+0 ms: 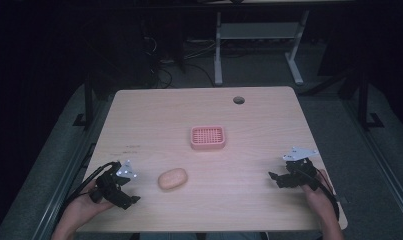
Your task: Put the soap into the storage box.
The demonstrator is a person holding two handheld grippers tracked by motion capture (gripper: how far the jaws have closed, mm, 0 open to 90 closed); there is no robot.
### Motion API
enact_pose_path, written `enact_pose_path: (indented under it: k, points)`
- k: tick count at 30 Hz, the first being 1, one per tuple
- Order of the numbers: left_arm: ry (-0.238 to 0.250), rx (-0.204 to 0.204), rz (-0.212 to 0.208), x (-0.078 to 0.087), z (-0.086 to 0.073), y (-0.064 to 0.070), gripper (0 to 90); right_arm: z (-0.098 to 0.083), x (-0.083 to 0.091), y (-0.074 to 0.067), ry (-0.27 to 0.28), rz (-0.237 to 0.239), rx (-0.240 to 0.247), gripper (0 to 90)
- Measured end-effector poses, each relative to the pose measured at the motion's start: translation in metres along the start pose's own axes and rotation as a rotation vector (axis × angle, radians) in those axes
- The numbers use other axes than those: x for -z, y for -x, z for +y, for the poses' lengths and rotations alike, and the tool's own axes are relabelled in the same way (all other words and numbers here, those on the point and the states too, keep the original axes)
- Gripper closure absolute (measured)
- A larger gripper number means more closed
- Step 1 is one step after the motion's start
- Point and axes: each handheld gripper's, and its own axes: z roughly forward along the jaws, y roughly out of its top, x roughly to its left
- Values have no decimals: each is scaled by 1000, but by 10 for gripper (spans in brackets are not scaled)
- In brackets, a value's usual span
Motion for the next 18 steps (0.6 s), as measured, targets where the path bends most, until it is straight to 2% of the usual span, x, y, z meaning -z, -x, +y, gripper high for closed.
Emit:
enact_pose_path:
  k: [8, 15, 18]
  points:
    - [4, -5, -11, 1, 5, 2, 179, 0, 0, -1, 4, 2, -3, 139]
    - [-1, -23, -22, 0, 15, 5, 179, 0, 0, 0, 11, 3, -1, 139]
    - [1, -43, -26, 0, 21, 6, 179, 0, 1, -1, 11, 5, -4, 139]
